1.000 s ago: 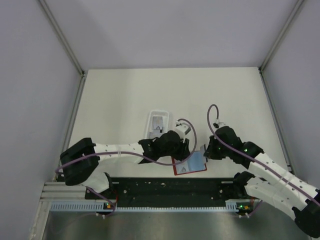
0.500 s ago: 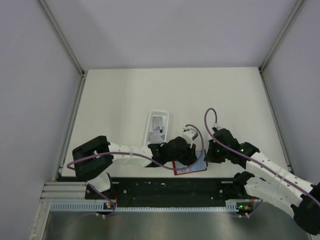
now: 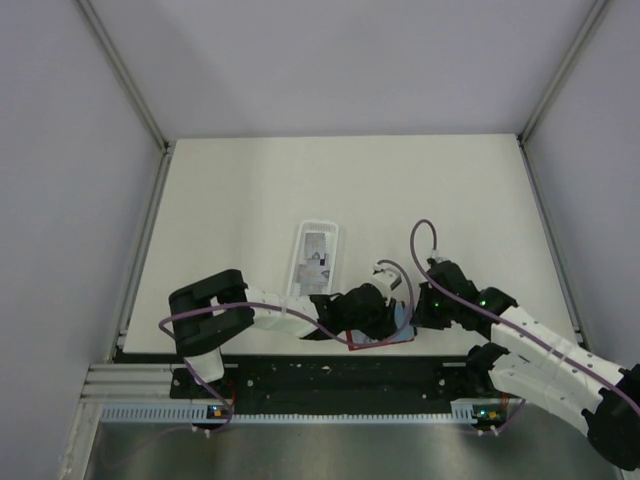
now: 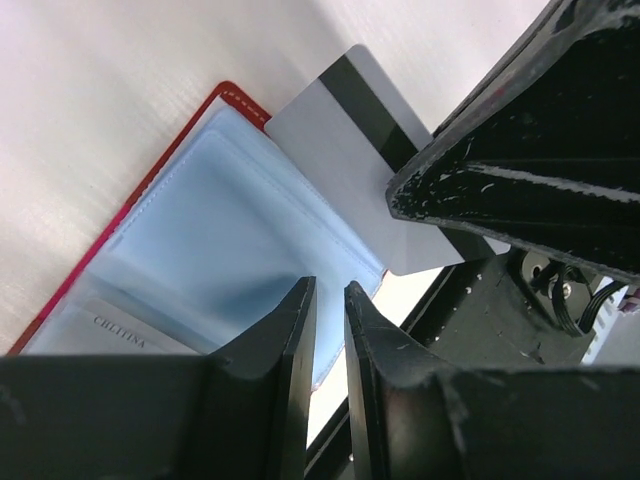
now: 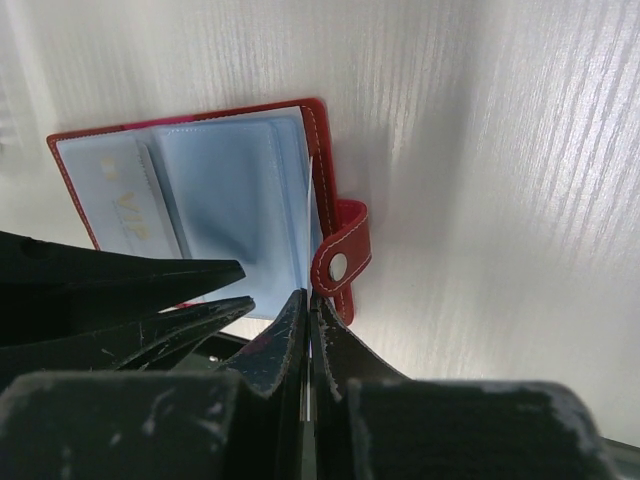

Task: Put the credit cards into the card holder
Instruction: Insert the credit card into the card slot.

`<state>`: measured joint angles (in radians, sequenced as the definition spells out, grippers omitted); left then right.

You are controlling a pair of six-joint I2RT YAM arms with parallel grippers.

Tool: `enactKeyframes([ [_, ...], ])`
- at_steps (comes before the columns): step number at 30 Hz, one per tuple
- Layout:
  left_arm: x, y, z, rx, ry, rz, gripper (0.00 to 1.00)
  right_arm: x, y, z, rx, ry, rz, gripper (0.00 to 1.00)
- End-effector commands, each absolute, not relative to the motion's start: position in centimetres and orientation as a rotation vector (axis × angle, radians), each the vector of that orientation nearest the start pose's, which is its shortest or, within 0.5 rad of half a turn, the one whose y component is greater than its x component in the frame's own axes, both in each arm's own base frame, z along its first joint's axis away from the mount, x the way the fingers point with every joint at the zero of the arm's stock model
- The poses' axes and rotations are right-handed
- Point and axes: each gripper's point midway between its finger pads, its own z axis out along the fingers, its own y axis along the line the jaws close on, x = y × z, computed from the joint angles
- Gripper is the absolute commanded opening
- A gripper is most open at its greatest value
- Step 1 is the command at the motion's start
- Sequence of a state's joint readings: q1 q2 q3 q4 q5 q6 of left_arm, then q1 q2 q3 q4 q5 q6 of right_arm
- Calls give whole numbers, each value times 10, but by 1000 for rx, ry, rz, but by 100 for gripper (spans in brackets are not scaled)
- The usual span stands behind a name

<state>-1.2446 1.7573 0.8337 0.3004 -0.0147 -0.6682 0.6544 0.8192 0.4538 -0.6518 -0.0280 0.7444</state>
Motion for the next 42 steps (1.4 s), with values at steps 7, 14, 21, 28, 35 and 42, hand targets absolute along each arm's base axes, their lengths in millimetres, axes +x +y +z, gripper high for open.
enactKeyframes([
  [7, 117, -414, 23, 636, 2356, -946, 21, 135, 149, 42, 133, 2681, 543, 0],
  [14, 115, -390, 20, 602, 2391, -886, 21, 135, 145, 36, 141, 2694, 512, 0],
  [21, 116, -376, 29, 577, 2385, -858, 21, 135, 144, 35, 149, 2697, 497, 0],
  [28, 119, -363, 32, 546, 2378, -826, 21, 138, 144, 38, 149, 2683, 499, 0],
  [35, 118, -360, 25, 541, 2397, -805, 21, 152, 146, 62, 155, 2569, 536, 0],
  [42, 118, -359, 23, 532, 2398, -805, 21, 159, 164, 118, 53, 2343, 763, 0],
])
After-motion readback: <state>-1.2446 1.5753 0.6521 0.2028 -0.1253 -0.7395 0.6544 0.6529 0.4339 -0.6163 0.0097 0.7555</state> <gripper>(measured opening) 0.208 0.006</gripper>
